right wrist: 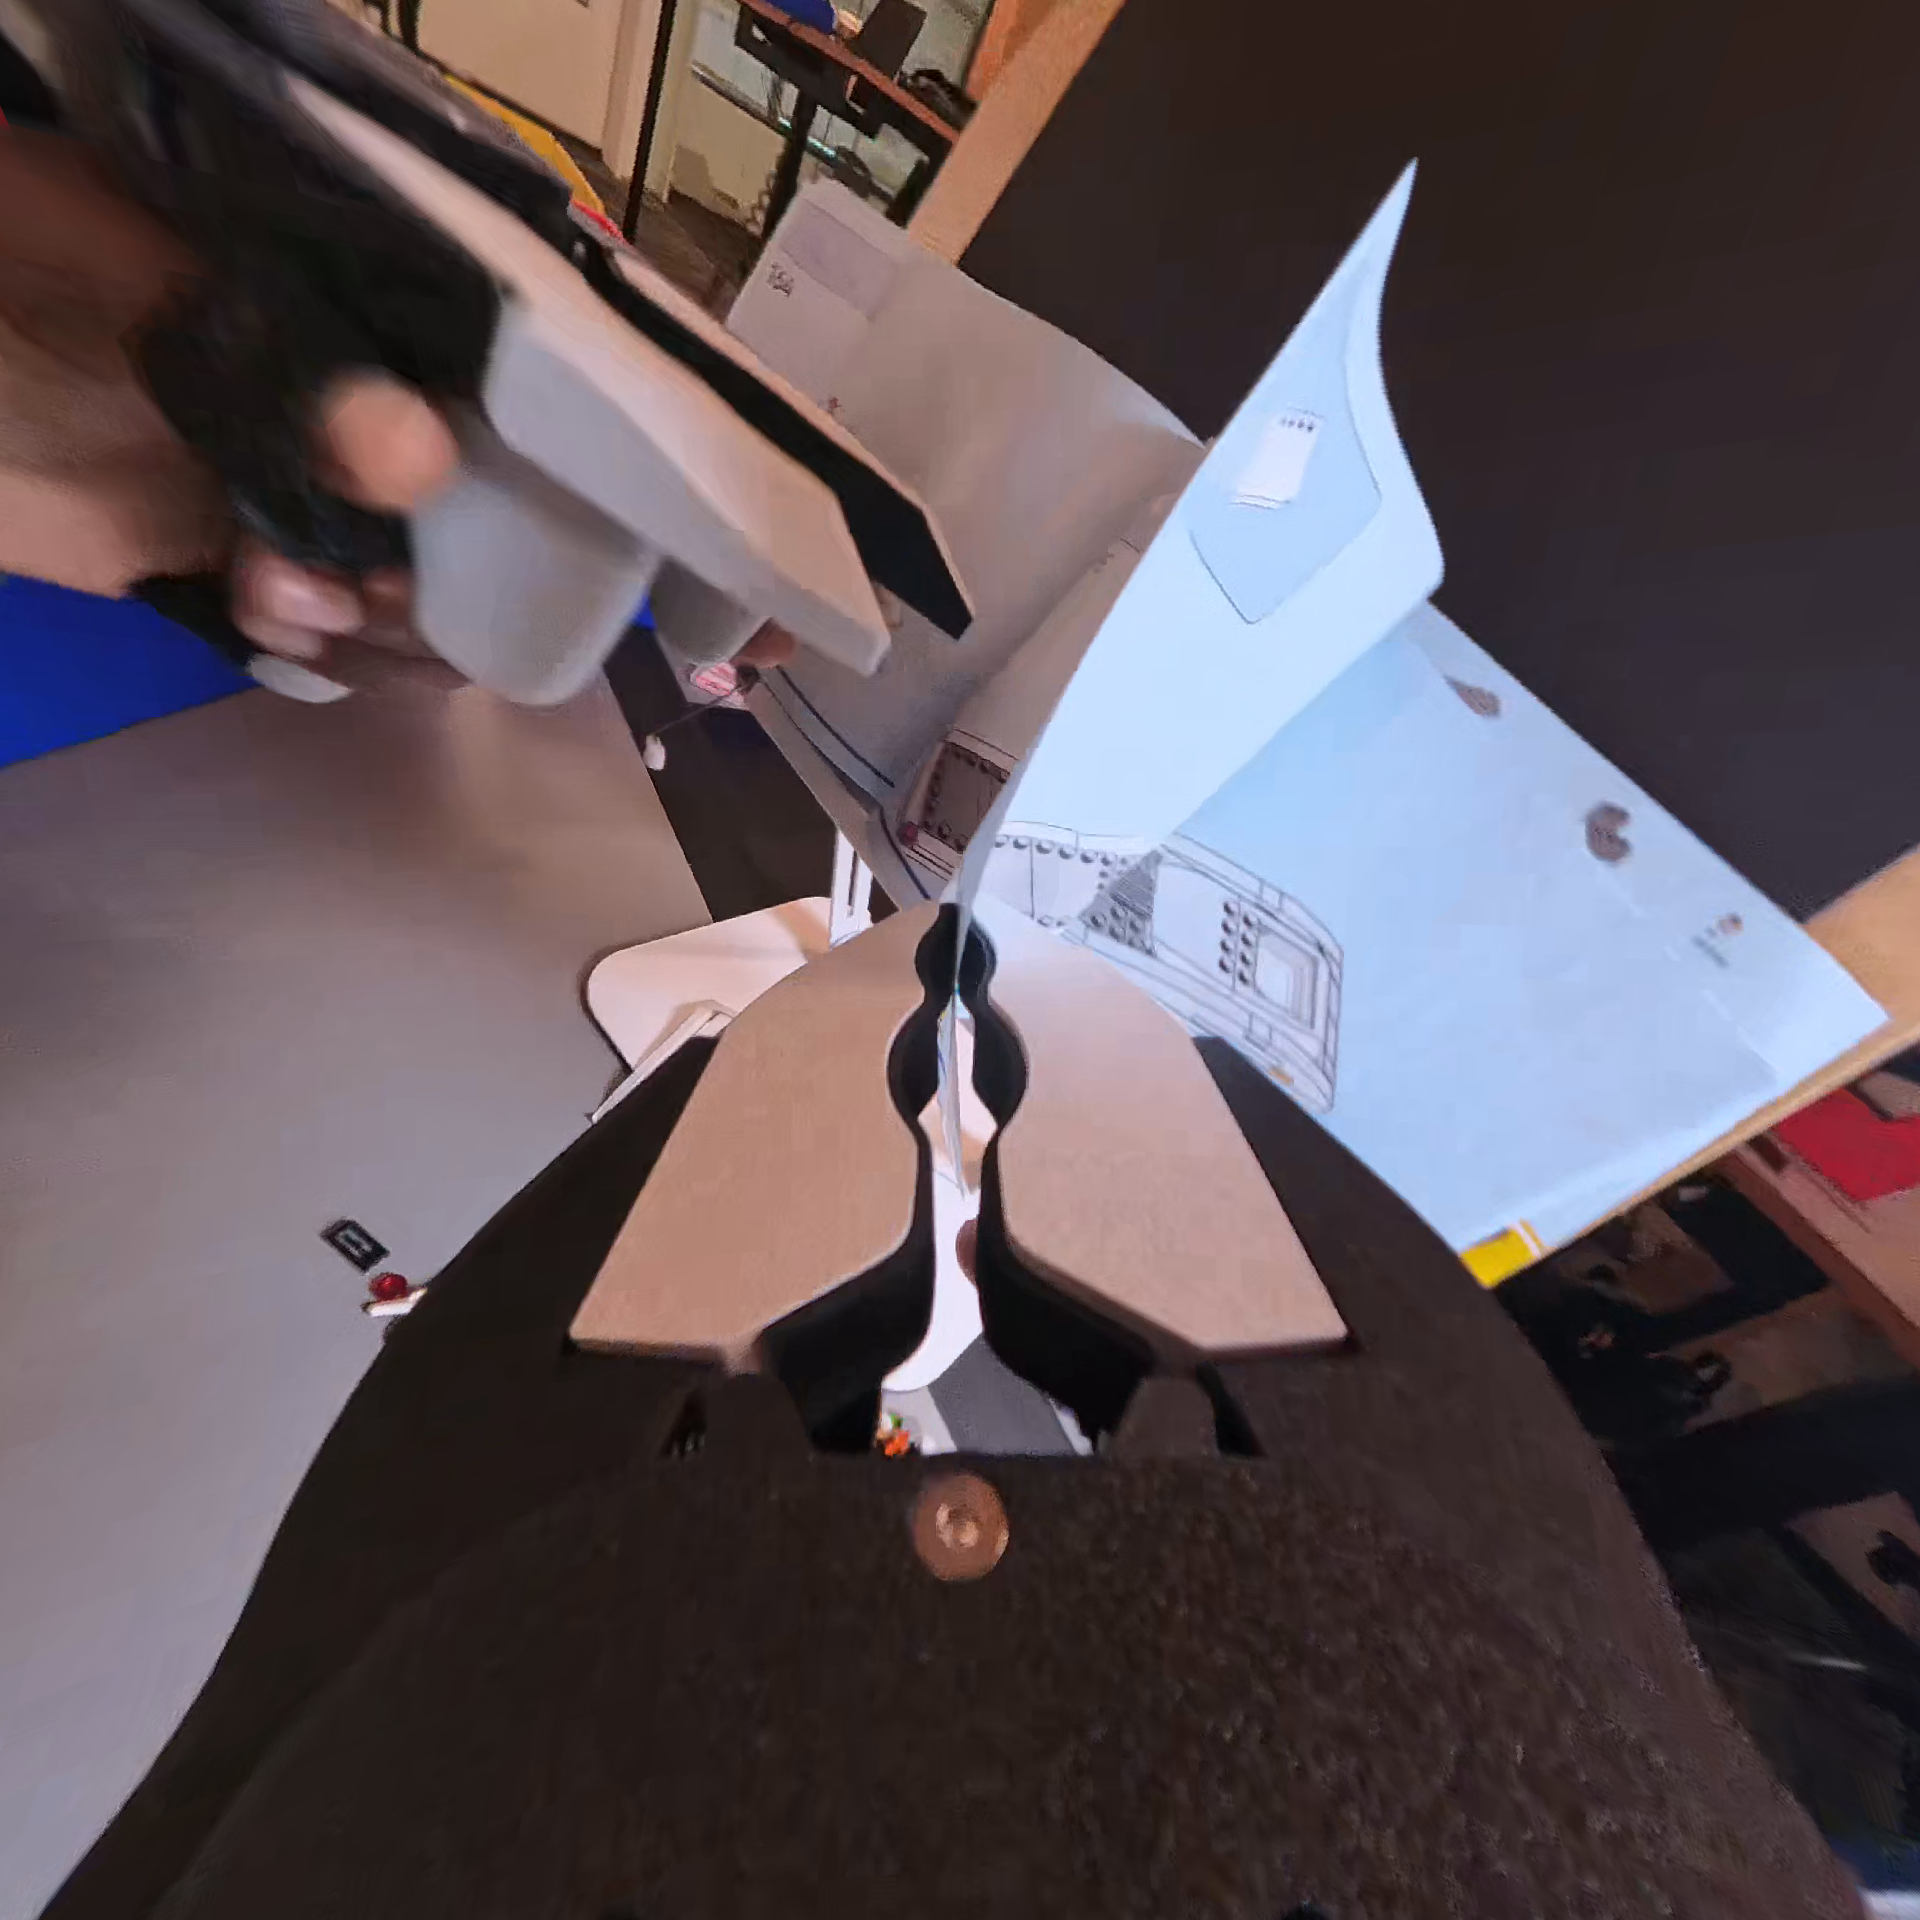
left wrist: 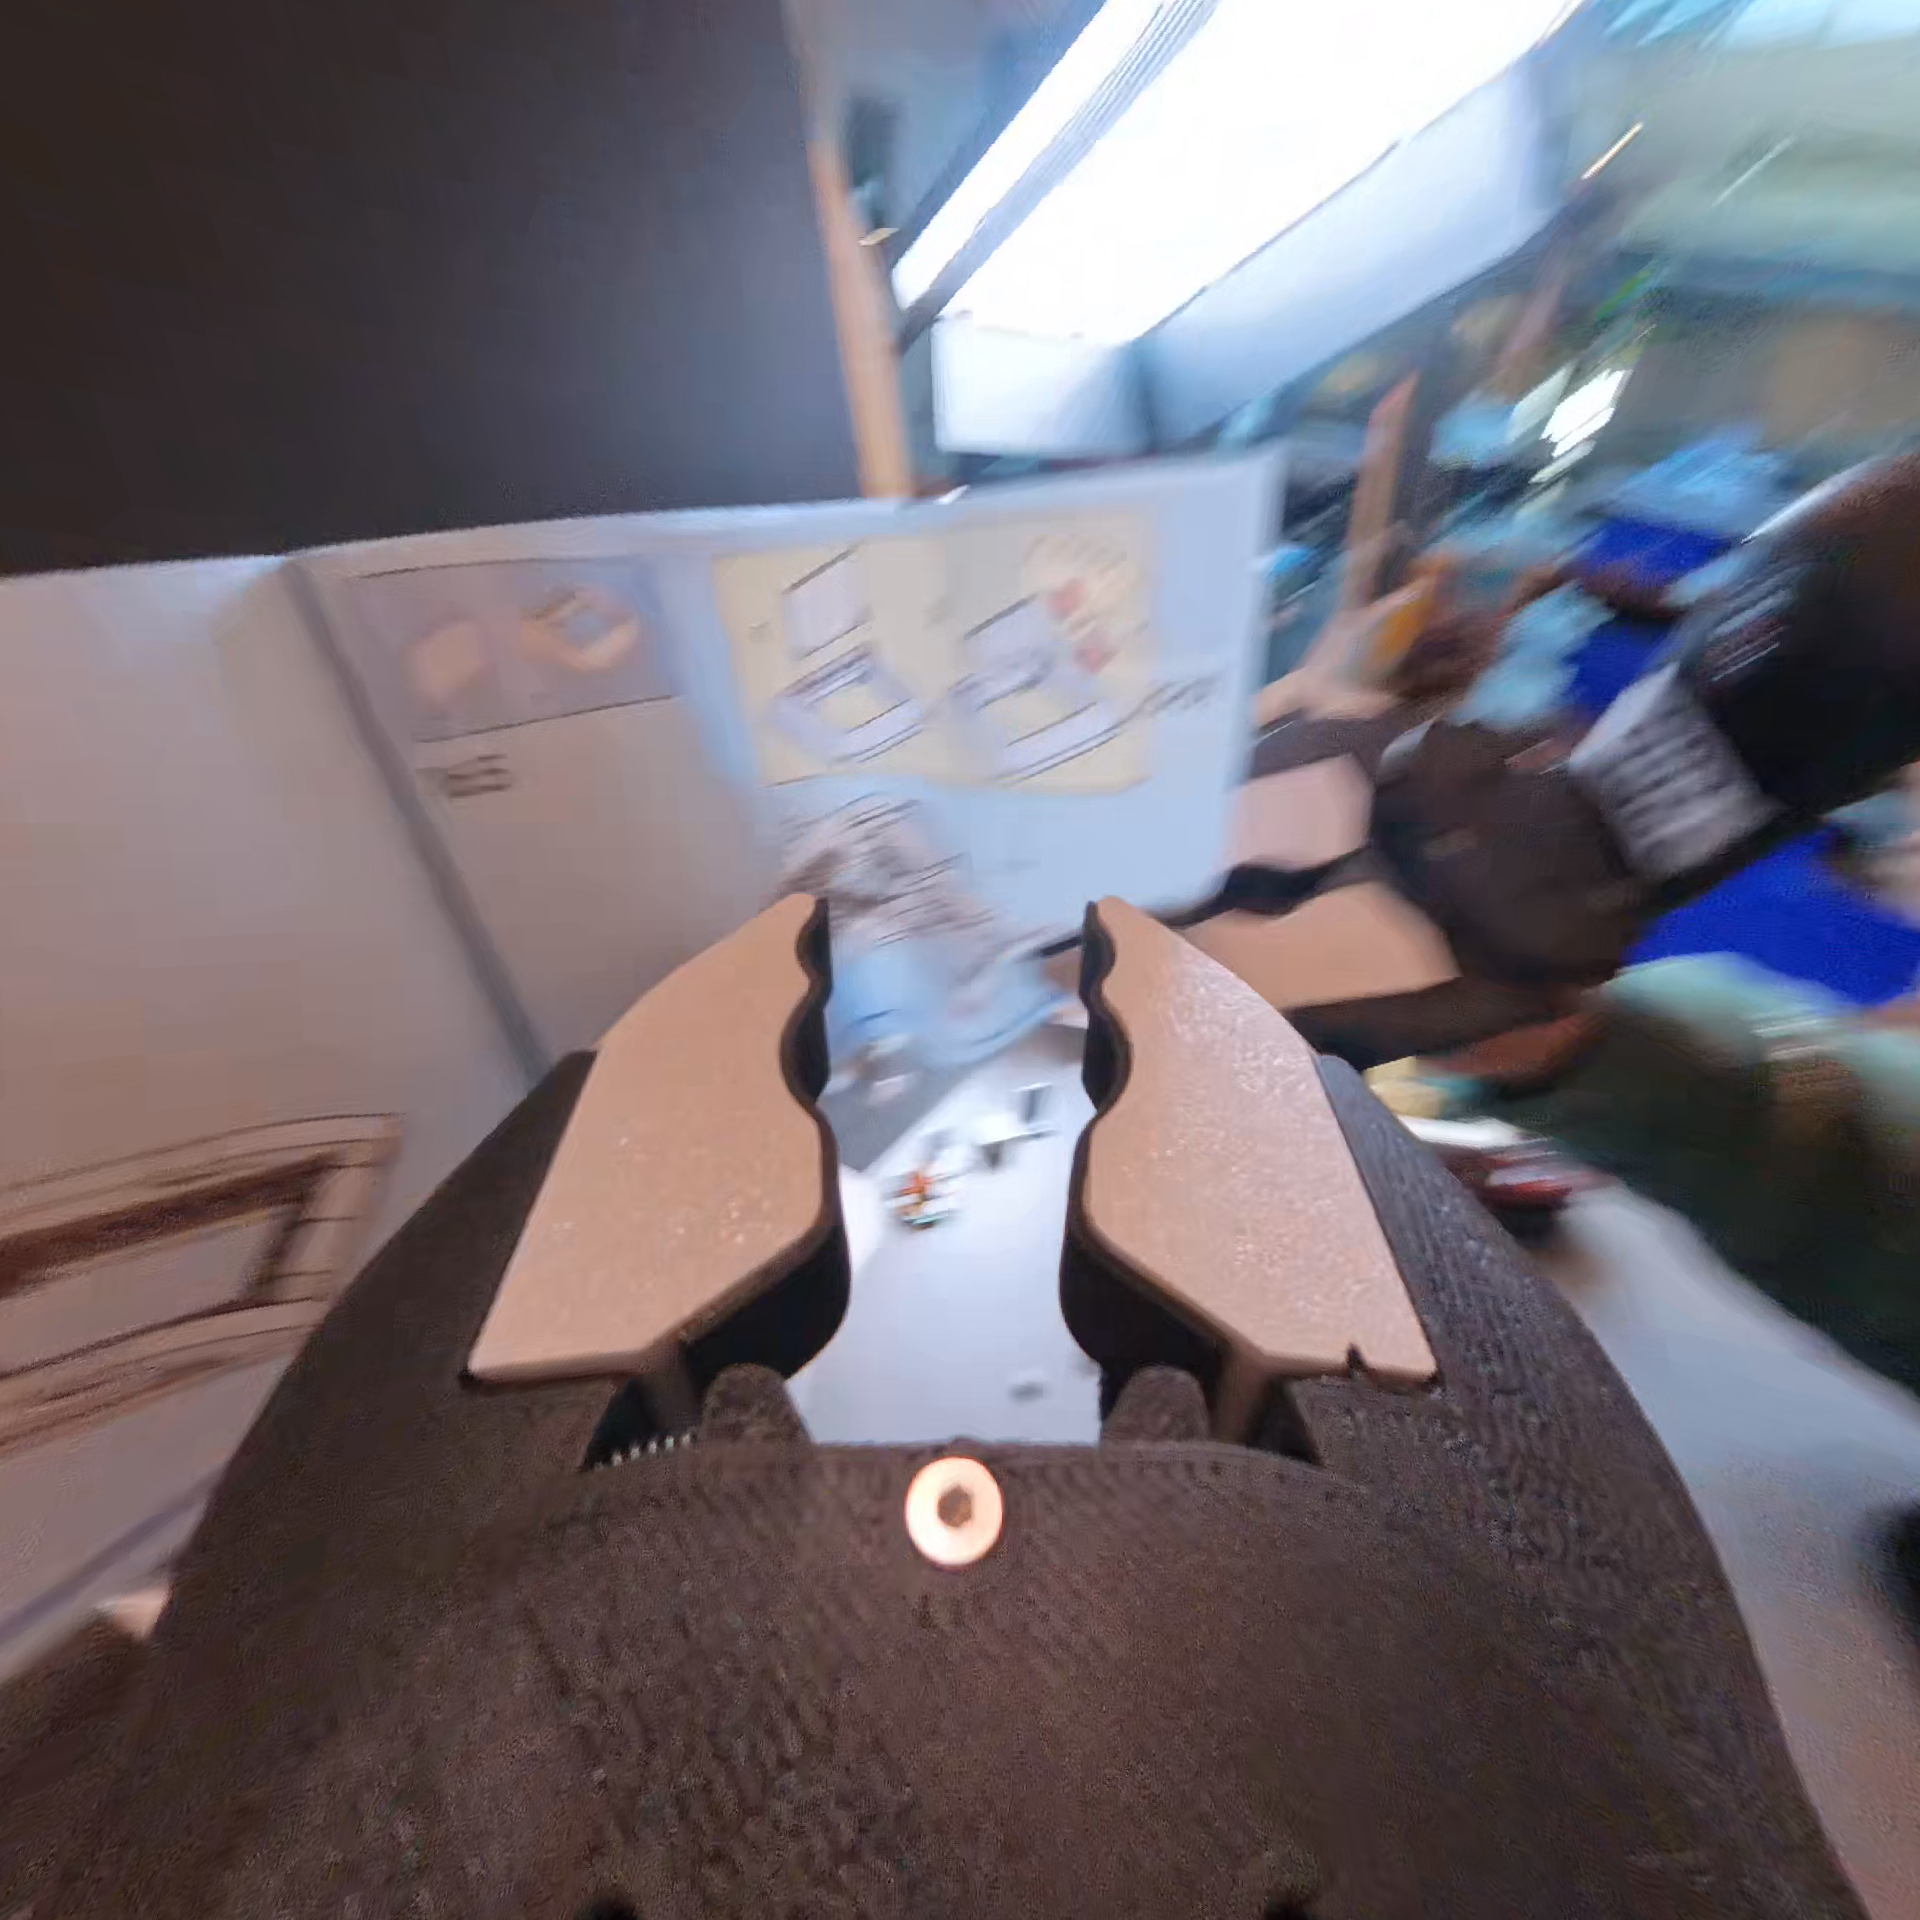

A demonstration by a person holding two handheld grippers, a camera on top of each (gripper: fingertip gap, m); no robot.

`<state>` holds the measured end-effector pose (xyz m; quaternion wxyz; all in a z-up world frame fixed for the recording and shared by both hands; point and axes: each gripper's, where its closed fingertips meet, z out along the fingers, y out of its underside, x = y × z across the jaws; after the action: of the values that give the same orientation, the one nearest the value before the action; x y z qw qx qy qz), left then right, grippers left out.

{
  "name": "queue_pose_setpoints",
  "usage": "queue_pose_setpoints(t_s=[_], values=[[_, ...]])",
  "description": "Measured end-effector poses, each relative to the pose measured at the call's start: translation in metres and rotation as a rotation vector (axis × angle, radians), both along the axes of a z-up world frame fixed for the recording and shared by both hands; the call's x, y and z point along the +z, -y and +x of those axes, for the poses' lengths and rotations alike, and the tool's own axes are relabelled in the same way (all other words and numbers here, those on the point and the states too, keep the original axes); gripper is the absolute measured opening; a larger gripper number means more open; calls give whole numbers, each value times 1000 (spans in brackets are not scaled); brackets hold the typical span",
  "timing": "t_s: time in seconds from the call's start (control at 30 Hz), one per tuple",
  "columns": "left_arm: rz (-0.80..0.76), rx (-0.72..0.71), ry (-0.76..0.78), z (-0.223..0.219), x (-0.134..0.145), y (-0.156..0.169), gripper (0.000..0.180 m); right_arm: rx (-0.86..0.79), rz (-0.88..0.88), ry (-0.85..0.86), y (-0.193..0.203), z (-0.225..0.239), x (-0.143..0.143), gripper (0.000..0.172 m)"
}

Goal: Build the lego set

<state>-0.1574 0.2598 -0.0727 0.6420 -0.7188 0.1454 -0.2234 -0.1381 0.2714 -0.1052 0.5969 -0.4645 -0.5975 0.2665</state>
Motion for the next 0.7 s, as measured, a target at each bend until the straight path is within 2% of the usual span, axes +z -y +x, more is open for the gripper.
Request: queue_pose_setpoints(t_s=[0.07, 0.13, 0.17, 0.27, 0.3, 0.33, 0.43, 0.47, 0.6, 0.7], values=[[-3, -89, 118, 15, 13, 19, 52, 4, 51, 5, 11, -14, 0, 0], [1, -77, 100, 21, 14, 25, 55, 18, 100, 12, 21, -31, 0, 0], [9, -24, 70, 17, 13, 24, 51, 17, 131, 7, 24, -39, 0, 0], [87, 240, -70, -20, 14, 16, 14, 61, 156, -1, 37, -61, -4, 0], [105, 289, -98, -31, 16, 18, 2, 89, 151, -12, 42, -66, -6, 1], [110, 324, -109, -41, 17, 20, 0, 129, 127, -22, 48, -69, -7, 9], [119, 406, -86, -76, 20, 31, 0, 241, -79, -44, 62, -70, -7, 50], [109, 417, -77, -87, 19, 34, 0, 246, -135, -72, 60, -68, -2, 52], [94, 479, -76, -127, 19, 46, 0, 78, -225, -215, 22, -63, 21, 37], [102, 514, -75, -149, 24, 52, 0, -63, -203, -125, 2, -81, 12, 27]])
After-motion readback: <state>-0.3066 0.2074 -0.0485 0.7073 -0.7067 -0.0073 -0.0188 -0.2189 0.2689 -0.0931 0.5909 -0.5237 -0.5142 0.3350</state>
